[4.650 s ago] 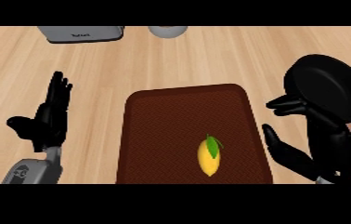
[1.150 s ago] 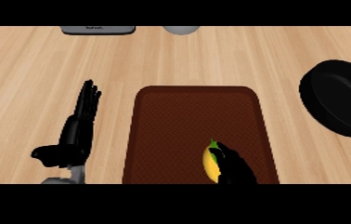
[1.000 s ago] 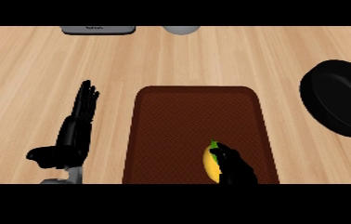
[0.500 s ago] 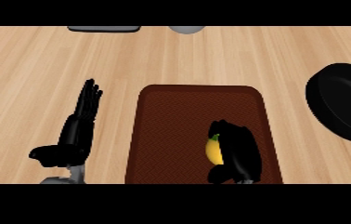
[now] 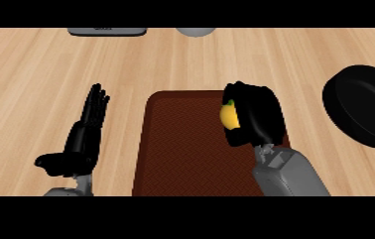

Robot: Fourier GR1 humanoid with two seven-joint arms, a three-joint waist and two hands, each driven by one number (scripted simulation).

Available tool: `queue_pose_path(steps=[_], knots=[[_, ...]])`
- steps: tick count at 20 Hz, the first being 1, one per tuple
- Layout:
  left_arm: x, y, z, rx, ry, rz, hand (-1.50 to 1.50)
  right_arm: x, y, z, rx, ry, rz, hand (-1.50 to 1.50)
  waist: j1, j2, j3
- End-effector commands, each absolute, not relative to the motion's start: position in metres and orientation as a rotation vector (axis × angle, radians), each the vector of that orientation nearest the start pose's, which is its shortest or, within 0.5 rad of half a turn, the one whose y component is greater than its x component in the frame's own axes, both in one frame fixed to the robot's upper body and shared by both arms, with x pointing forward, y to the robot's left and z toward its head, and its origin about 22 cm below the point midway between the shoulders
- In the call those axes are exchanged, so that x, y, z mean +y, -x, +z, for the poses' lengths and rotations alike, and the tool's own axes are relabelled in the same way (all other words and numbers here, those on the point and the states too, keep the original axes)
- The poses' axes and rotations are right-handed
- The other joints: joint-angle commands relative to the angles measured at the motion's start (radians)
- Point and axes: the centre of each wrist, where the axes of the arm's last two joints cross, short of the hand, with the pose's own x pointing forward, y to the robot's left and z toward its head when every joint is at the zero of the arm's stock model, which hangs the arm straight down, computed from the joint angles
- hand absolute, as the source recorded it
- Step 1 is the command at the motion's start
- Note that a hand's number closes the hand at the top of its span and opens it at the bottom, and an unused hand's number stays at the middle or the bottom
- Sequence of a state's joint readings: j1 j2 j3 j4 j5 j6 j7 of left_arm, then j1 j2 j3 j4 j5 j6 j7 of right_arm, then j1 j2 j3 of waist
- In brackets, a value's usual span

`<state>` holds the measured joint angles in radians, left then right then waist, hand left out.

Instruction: Pick the lemon from the tray and place it in the pot

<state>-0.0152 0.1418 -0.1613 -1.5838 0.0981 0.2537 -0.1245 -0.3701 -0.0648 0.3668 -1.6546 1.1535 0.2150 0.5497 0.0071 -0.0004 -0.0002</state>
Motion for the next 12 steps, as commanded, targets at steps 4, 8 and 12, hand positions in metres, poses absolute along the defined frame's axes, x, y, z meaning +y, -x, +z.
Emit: queue_pose_path(steps=[4,8,12], knots=[[0.225,-0.247,0.011,-1.690,-0.103,0.038,0.00,-0.106,-0.247,0.160,-1.568,1.195,0.902,1.50,-0.013,-0.004,0.000],[0.224,-0.236,0.001,-1.690,-0.118,0.036,0.00,-0.114,-0.238,0.192,-1.476,1.353,0.838,1.50,-0.011,-0.004,0.000],[0.226,-0.231,-0.007,-1.691,-0.107,0.031,0.00,-0.129,-0.236,0.197,-1.418,1.403,0.741,1.50,-0.009,-0.002,0.000]])
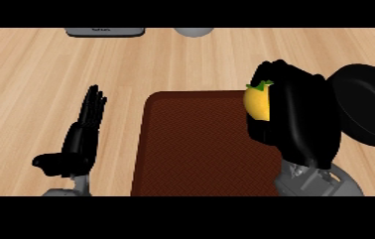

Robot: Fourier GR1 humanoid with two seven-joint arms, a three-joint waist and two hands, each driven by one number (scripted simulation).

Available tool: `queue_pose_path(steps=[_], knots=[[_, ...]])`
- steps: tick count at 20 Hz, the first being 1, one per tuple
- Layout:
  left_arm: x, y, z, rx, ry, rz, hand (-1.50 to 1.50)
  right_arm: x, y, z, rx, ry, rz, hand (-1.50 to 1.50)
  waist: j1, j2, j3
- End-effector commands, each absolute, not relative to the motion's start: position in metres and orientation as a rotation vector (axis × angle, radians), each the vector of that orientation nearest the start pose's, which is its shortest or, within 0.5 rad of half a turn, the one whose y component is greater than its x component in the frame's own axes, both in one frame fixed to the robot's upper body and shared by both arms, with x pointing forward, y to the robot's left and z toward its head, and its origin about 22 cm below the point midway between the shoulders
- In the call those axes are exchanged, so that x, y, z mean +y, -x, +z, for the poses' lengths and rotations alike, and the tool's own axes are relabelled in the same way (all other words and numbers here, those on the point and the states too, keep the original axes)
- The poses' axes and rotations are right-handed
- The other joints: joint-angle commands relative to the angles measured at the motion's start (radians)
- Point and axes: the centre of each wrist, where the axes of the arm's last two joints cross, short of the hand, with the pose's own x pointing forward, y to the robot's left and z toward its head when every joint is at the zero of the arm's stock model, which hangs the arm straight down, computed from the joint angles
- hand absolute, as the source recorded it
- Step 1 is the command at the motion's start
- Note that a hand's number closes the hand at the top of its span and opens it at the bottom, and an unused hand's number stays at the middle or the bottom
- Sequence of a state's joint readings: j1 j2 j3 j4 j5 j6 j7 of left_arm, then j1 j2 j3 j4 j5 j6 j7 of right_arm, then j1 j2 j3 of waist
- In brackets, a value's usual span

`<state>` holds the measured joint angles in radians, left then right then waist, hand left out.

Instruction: Pick the lemon from the tray and place it in the pot

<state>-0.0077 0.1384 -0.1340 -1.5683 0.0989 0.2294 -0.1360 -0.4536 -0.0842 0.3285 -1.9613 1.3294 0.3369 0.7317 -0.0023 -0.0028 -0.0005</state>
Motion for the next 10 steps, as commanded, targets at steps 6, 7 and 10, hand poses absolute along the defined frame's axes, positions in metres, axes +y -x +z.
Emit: queue_pose_path(steps=[6,7,10], knots=[[0.236,-0.224,-0.007,-1.693,-0.134,0.046,0.00,-0.204,-0.255,0.220,-1.362,1.475,0.647,1.50,0.001,0.002,0.000],[0.236,-0.237,0.013,-1.708,-0.114,0.048,0.00,-0.206,-0.281,0.220,-1.338,1.500,0.631,1.50,0.007,0.004,0.001],[0.221,-0.232,-0.009,-1.698,-0.108,0.029,0.00,-0.235,-0.277,0.221,-1.305,1.489,0.621,1.50,0.001,0.003,0.001]])
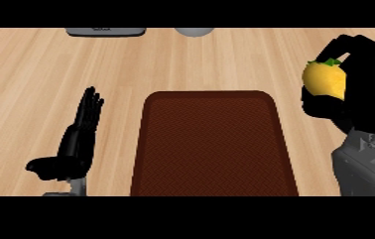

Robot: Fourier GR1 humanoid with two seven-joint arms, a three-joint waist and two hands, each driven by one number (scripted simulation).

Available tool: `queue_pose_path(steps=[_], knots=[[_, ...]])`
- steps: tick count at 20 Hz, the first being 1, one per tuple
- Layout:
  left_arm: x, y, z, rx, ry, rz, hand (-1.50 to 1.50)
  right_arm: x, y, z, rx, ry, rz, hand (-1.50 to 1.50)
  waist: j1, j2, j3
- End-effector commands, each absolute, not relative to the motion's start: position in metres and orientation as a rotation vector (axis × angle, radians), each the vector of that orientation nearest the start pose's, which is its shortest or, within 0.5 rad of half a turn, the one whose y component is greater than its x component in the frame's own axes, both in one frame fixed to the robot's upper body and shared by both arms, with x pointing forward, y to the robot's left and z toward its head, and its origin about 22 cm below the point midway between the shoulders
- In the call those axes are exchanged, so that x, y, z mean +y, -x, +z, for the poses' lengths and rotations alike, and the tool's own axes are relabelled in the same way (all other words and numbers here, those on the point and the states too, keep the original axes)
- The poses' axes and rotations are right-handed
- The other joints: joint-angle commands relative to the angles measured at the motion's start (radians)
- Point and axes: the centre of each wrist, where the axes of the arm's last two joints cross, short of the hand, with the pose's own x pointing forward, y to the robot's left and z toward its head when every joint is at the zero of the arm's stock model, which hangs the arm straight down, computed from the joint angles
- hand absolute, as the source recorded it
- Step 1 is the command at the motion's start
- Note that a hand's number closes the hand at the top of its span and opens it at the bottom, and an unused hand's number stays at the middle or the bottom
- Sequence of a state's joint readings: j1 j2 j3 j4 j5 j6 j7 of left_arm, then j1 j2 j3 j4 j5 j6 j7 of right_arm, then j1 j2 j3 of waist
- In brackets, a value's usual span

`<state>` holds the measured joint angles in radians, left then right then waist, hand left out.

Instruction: Pick the lemon from the tray and place it in the pot

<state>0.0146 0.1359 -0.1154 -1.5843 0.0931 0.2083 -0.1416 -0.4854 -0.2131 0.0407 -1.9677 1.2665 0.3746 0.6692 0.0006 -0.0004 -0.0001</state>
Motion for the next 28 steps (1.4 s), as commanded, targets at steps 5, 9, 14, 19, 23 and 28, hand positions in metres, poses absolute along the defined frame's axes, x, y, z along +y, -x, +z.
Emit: queue_pose_path(steps=[5,9,14,19,23,28], knots=[[0.221,-0.253,0.017,-1.708,-0.107,0.035,0.00,-0.290,-0.296,0.207,-1.265,1.506,0.569,1.50,0.001,0.002,0.000],[0.236,-0.248,0.012,-1.709,-0.116,0.042,0.00,-0.321,-0.296,0.209,-1.226,1.522,0.571,1.50,0.001,0.000,0.000],[0.226,-0.242,-0.003,-1.684,-0.116,0.048,0.00,-0.382,-0.305,0.177,-1.219,1.458,0.563,1.50,0.002,0.002,0.000],[0.213,-0.243,-0.014,-1.719,-0.107,0.027,0.00,-0.403,-0.327,0.155,-1.150,1.352,0.637,1.50,0.006,0.004,0.000],[0.230,-0.256,-0.001,-1.701,-0.092,0.044,0.00,-0.435,-0.319,0.128,-1.052,1.318,0.632,1.50,0.003,0.004,0.000],[0.227,-0.250,0.016,-1.715,-0.095,0.028,0.00,-0.453,-0.327,0.105,-0.819,1.265,0.613,1.50,0.017,0.005,0.001]])
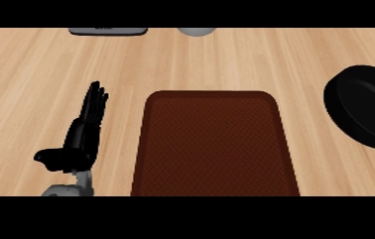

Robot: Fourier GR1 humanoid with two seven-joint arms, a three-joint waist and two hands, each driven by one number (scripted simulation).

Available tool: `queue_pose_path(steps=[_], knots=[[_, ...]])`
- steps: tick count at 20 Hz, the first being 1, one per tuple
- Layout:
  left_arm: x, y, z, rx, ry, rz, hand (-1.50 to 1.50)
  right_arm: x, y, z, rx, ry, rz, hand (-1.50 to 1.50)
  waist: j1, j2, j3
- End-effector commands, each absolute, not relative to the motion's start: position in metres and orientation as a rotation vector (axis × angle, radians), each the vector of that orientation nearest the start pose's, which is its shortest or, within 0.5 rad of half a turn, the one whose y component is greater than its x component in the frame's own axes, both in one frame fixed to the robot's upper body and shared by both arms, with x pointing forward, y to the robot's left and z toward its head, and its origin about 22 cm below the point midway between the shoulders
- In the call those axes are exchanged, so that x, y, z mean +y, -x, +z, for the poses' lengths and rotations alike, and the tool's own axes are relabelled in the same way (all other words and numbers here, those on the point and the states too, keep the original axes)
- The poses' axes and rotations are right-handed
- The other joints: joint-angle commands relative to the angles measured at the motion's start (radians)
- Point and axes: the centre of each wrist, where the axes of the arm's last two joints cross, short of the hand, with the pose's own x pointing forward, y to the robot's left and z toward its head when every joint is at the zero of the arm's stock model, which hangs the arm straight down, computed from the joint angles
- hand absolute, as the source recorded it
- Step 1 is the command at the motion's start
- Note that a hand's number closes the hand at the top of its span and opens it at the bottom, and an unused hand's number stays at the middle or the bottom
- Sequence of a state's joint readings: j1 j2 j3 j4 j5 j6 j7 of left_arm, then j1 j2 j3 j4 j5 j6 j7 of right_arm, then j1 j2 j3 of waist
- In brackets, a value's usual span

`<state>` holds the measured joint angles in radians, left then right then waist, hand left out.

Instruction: Pick the lemon from the tray and place it in the pot

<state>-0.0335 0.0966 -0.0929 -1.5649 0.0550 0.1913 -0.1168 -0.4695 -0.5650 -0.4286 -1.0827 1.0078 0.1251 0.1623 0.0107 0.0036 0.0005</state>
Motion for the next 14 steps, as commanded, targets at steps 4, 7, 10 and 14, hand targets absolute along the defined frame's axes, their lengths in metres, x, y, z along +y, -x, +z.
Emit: queue_pose_path(steps=[4,7,10,14], knots=[[0.223,-0.239,-0.006,-1.708,-0.109,0.038,0.00,-0.474,-0.316,0.081,-0.865,1.112,0.577,-1.50,0.000,0.000,0.000],[0.228,-0.249,-0.003,-1.697,-0.109,0.040,0.00,-0.467,-0.318,0.074,-1.076,1.052,0.481,-1.50,-0.008,-0.001,0.001],[0.226,-0.244,0.003,-1.695,-0.128,0.043,0.00,-0.468,-0.330,0.099,-1.284,1.023,0.243,-1.50,-0.006,-0.004,0.002],[0.230,-0.243,0.000,-1.692,-0.113,0.029,0.00,-0.480,-0.328,0.110,-1.484,0.928,-0.039,-1.50,-0.011,-0.004,0.002]])
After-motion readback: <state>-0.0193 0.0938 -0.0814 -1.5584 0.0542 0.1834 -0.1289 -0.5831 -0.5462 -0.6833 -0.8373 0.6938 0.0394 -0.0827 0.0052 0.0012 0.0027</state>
